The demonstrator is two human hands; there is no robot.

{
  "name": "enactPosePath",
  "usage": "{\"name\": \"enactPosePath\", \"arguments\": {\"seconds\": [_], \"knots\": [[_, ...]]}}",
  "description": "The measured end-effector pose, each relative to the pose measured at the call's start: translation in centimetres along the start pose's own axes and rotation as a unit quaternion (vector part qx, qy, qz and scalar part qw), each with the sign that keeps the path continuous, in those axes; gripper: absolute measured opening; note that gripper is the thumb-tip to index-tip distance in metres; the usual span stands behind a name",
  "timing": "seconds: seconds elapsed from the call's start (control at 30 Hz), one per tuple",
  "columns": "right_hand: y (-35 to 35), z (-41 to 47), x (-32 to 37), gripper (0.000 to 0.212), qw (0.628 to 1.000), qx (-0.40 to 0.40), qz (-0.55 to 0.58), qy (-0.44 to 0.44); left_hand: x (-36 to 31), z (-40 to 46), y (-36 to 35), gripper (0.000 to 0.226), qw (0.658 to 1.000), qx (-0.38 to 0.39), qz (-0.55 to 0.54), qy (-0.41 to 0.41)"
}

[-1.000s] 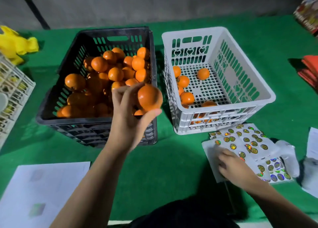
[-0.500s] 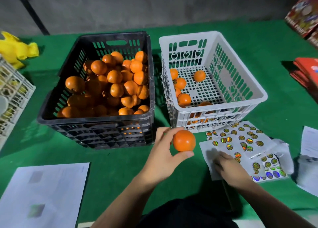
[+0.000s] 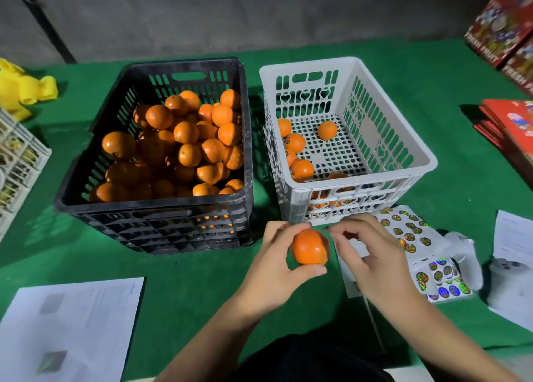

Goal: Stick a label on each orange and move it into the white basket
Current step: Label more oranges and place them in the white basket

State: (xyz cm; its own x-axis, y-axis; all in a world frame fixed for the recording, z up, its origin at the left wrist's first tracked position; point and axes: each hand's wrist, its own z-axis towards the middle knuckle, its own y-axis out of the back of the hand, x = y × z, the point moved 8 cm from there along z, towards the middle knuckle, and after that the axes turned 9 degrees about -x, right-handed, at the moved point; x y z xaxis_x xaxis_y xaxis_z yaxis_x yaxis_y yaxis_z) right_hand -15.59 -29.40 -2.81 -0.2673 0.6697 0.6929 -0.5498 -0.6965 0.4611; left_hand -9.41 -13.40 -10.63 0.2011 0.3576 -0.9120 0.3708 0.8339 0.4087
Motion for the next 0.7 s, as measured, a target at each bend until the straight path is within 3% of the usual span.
{"name": "enactPosePath", "arguments": {"seconds": [0.1, 0.2, 0.33, 0.4, 0.53, 0.7], "knots": [[-1.5, -0.1, 1.2, 0.016, 0.996, 0.075, -0.042, 0.026, -0.5, 0.1, 0.1, 0.079, 1.0, 0.007, -0.002, -0.01], [-1.4, -0.2, 0.8, 0.027, 0.991, 0.132, -0.009, 0.013, -0.7, 0.0, 0.4, 0.076, 1.0, 0.018, 0.0, -0.004], [-2.2, -1.4, 1.0, 0.068, 0.961, 0.231, -0.118, 0.095, -1.6, 0.1, 1.2, 0.061, 0.999, 0.024, -0.043, 0.009], [-2.4, -1.3, 1.2, 0.076, 0.957, 0.234, -0.137, 0.105, -2.1, 0.2, 1.4, 0.058, 0.997, 0.037, -0.069, 0.023], [-2.4, 0.5, 2.3, 0.066, 0.965, 0.213, -0.104, 0.117, -3.0, 0.9, 2.5, 0.061, 0.995, 0.051, -0.078, 0.034], [-2.8, 4.1, 3.8, 0.072, 0.962, 0.215, -0.083, 0.145, -4.8, 2.5, 5.2, 0.061, 0.993, 0.05, -0.101, 0.036]]}}
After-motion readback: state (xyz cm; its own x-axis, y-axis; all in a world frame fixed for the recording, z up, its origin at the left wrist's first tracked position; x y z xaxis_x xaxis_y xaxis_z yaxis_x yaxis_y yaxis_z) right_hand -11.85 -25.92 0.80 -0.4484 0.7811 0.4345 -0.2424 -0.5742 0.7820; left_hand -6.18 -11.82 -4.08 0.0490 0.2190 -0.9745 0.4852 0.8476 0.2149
